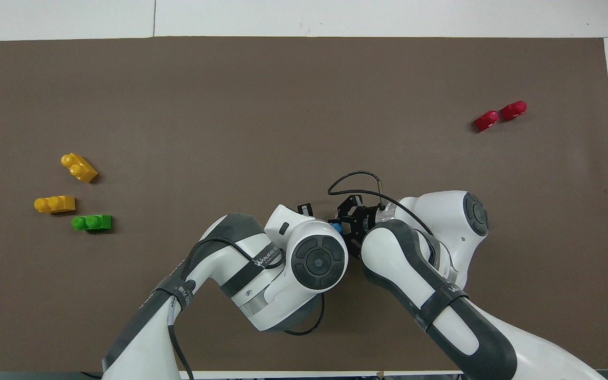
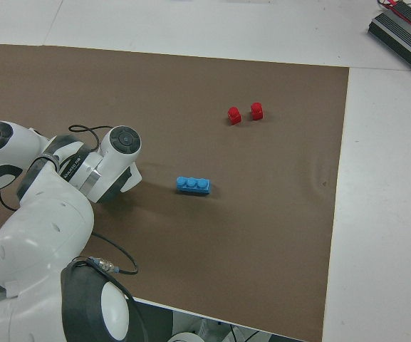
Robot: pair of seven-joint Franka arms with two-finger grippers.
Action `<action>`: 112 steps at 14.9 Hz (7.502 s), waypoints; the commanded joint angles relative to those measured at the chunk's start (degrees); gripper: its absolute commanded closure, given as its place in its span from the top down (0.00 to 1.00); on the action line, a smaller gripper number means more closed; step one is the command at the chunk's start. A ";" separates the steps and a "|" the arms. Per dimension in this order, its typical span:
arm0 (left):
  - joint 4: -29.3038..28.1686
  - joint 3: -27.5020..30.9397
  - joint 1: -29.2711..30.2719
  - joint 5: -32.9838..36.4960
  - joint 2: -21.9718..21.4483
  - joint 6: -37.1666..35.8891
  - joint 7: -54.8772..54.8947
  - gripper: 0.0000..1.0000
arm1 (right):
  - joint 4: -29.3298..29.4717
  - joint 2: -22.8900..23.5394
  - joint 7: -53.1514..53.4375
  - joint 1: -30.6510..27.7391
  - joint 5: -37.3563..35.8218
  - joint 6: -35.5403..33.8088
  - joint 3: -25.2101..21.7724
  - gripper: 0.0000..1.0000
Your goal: Remove green block with left arm and hold with right
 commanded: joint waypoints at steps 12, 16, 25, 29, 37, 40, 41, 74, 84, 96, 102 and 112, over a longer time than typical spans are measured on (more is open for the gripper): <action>1.04 0.52 8.02 0.69 -16.09 -19.73 16.95 0.00 | 0.02 -0.08 -0.96 -0.04 1.40 0.47 0.02 0.00; 0.68 0.60 19.09 -2.64 -16.18 -20.18 40.31 0.00 | 4.13 -4.11 -1.22 -6.16 -6.90 -8.90 -0.51 0.00; -9.15 0.69 37.30 -8.27 -14.78 -6.59 83.06 0.00 | 31.47 7.37 -3.68 -27.45 -21.71 -36.17 -0.24 0.00; -10.13 0.78 40.03 -8.28 -10.04 0.10 90.11 0.00 | 32.98 12.39 -11.92 -31.76 -23.91 -36.45 -0.24 0.00; -9.52 0.87 42.06 -8.19 -2.39 7.32 98.38 0.00 | 32.55 15.48 -17.13 -34.41 -24.79 -34.52 -0.24 0.00; -9.51 0.87 42.15 -8.19 -2.21 8.12 99.26 0.00 | 31.23 15.48 -17.13 -34.94 -24.79 -32.94 -0.24 0.00; -9.51 0.87 42.15 -8.19 -2.21 7.86 100.04 0.00 | 31.14 15.65 -17.83 -35.20 -24.88 -32.84 -0.24 0.00; 17.54 1.40 45.05 -8.19 -19.08 -38.54 143.12 1.00 | 36.14 -12.73 -36.24 -28.08 -41.92 -49.70 0.99 1.00; 25.64 1.04 45.93 -9.15 -17.06 -46.98 150.68 1.00 | 38.88 -19.41 -64.94 -28.61 -54.85 -61.49 0.63 1.00; 26.35 1.04 46.28 -11.44 -17.33 -48.39 150.68 1.00 | 37.55 -15.90 -60.55 -29.49 -55.11 -57.28 0.64 1.00; 25.64 0.96 46.19 -11.44 -17.59 -47.78 150.68 1.00 | 39.14 -14.14 -60.46 -29.58 -55.29 -58.95 0.64 1.00; 25.64 0.96 46.19 -11.53 -17.68 -48.13 150.77 1.00 | 38.79 -14.32 -60.20 -28.61 -59.68 -57.45 0.90 1.00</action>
